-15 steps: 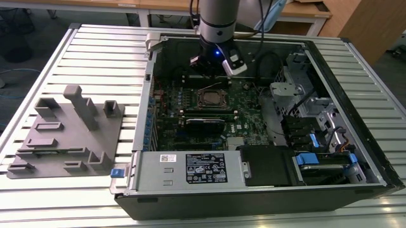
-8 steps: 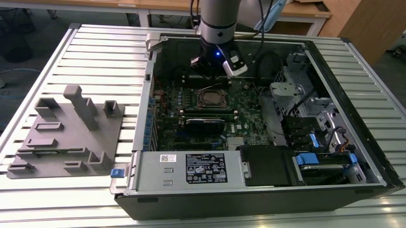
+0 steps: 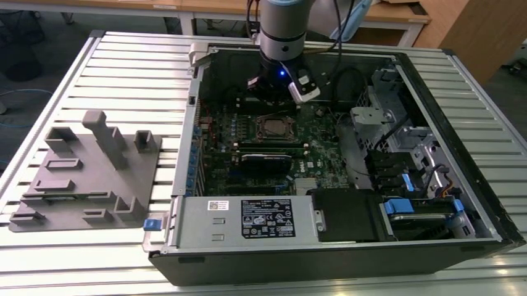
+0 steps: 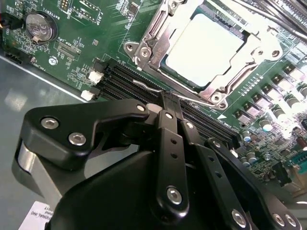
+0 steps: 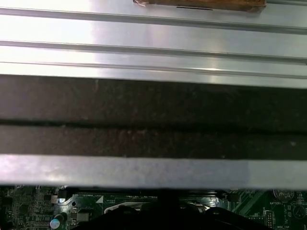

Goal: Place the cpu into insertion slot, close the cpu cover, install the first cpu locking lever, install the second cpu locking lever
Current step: 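Install the first cpu locking lever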

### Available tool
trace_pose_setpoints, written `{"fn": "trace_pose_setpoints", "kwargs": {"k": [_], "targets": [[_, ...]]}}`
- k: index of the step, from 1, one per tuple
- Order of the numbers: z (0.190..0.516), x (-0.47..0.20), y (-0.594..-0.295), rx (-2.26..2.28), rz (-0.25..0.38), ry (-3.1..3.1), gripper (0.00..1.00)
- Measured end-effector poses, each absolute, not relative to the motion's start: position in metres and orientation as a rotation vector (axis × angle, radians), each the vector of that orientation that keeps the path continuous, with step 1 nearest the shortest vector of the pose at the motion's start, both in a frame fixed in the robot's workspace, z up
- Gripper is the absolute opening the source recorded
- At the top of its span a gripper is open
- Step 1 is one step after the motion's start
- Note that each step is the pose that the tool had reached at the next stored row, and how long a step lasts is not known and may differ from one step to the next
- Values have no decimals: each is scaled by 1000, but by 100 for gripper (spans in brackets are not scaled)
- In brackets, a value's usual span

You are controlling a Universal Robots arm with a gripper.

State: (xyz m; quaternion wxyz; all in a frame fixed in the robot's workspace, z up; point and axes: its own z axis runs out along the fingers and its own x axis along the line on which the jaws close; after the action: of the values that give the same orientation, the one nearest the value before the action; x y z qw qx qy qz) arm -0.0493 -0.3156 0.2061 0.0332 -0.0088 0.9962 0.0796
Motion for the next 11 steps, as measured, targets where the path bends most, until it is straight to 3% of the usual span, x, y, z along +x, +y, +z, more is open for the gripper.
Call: {"fn": "trace_pose_setpoints", "kwargs": {"k": [11], "targets": [[204,-49,-316,-27,241,3066,11]]}}
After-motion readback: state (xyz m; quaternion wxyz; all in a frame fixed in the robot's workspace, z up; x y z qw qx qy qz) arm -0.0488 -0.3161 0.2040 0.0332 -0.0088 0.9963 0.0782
